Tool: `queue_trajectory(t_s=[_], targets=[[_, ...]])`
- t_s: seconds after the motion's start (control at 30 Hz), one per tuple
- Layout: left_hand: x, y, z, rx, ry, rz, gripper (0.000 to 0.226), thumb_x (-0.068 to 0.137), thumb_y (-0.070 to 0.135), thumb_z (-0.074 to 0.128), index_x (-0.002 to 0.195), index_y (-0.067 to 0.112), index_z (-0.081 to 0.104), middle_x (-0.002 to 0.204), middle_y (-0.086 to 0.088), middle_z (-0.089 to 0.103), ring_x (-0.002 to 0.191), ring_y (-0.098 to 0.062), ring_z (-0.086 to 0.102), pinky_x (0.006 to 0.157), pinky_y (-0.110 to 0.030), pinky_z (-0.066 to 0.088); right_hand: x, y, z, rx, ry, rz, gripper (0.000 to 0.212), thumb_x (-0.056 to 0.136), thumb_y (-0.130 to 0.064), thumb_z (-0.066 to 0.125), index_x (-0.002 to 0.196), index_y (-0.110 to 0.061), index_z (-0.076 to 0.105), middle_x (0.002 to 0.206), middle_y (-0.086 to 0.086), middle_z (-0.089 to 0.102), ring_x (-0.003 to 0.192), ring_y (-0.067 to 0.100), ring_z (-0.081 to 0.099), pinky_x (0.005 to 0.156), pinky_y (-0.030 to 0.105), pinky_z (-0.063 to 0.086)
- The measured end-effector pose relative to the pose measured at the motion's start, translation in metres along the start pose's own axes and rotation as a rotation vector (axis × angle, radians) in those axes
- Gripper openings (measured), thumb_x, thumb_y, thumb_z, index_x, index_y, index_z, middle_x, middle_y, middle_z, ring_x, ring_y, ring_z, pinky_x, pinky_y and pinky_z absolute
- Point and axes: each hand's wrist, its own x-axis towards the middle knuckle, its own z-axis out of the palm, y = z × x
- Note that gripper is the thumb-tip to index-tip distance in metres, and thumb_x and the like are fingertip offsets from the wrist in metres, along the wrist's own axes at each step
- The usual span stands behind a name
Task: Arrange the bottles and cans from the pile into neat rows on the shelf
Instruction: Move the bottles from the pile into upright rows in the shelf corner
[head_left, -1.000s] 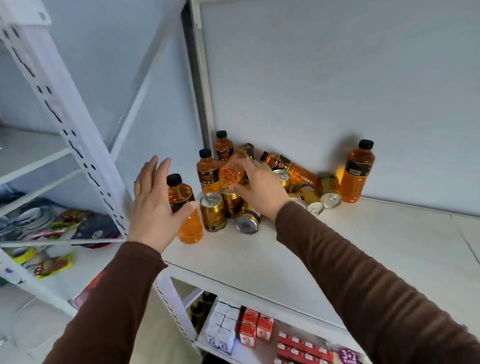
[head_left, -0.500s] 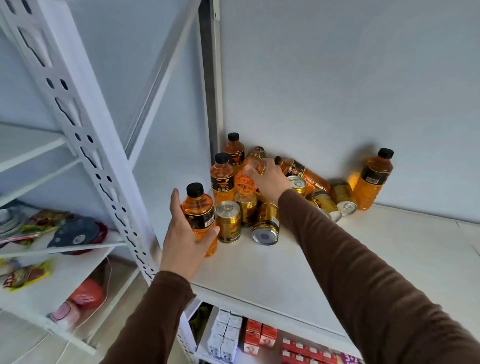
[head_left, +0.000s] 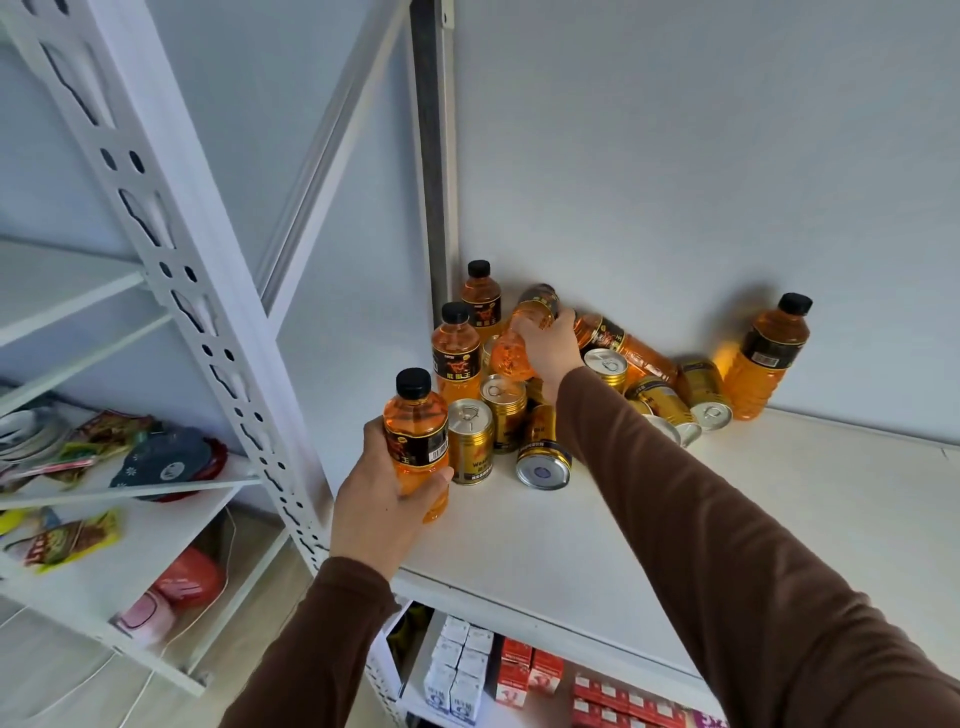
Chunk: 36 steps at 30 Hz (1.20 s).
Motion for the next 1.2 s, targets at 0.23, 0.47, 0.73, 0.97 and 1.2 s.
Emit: queue_trajectory(t_s=[0.23, 0.47, 0.73, 0.97, 1.2], targets=[[-0.015, 0.034, 0.008, -0.041, -0.048, 0.132, 0.065, 0.069, 0.069, 0.068, 0.121, 0.05, 0.032, 0.108, 0.036, 0.053, 0.097, 0.01, 0.055, 0.081, -0.009, 0.041, -0.051, -0.014, -0.046, 0.176, 0.002, -0.231, 0.086, 0.09, -0.026, 0.067, 0.154, -0.032, 0.011, 0.134, 0.003, 0.051, 0.111, 0.018, 0.062, 0.085, 0.032, 0.058], [-0.026, 0.074, 0.053, -0.185, -0.271, 0.241, 0.079, 0.069, 0.065, 0.074, 0.136, 0.045, 0.035, 0.13, 0.021, 0.058, 0.117, -0.005, 0.057, 0.096, -0.026, 0.049, -0.109, 0.005, -0.138, 0.198, -0.06, -0.323, 0.099, 0.08, -0.013, 0.078, 0.156, -0.028, 0.016, 0.116, -0.006, 0.069, 0.106, 0.012, 0.068, 0.085, 0.029, 0.057], [-0.032, 0.118, 0.123, -0.311, -0.513, 0.312, 0.072, 0.066, 0.063, 0.078, 0.122, 0.064, 0.034, 0.117, 0.035, 0.056, 0.109, 0.008, 0.056, 0.089, -0.017, 0.047, -0.152, 0.067, -0.216, 0.062, 0.151, -0.368, 0.062, 0.085, -0.021, 0.076, 0.136, -0.029, 0.042, 0.114, -0.006, 0.068, 0.103, 0.013, 0.068, 0.08, 0.029, 0.055], [-0.044, 0.138, 0.162, -0.243, -0.439, 0.384, 0.075, 0.065, 0.06, 0.08, 0.12, 0.055, 0.031, 0.114, 0.029, 0.057, 0.104, 0.0, 0.056, 0.083, -0.012, 0.044, -0.16, 0.109, -0.242, -0.176, 0.367, -0.4, 0.072, 0.08, -0.019, 0.079, 0.134, -0.029, 0.034, 0.126, -0.006, 0.054, 0.117, 0.013, 0.056, 0.097, 0.046, 0.052], [-0.042, 0.135, 0.177, -0.169, -0.426, 0.413, 0.088, 0.063, 0.066, 0.079, 0.133, 0.029, 0.04, 0.13, 0.003, 0.057, 0.12, -0.016, 0.055, 0.097, -0.035, 0.05, -0.159, 0.126, -0.253, -0.201, 0.333, -0.317, 0.074, 0.082, -0.016, 0.078, 0.138, -0.025, 0.03, 0.128, -0.012, 0.053, 0.119, 0.006, 0.055, 0.1, 0.04, 0.051]])
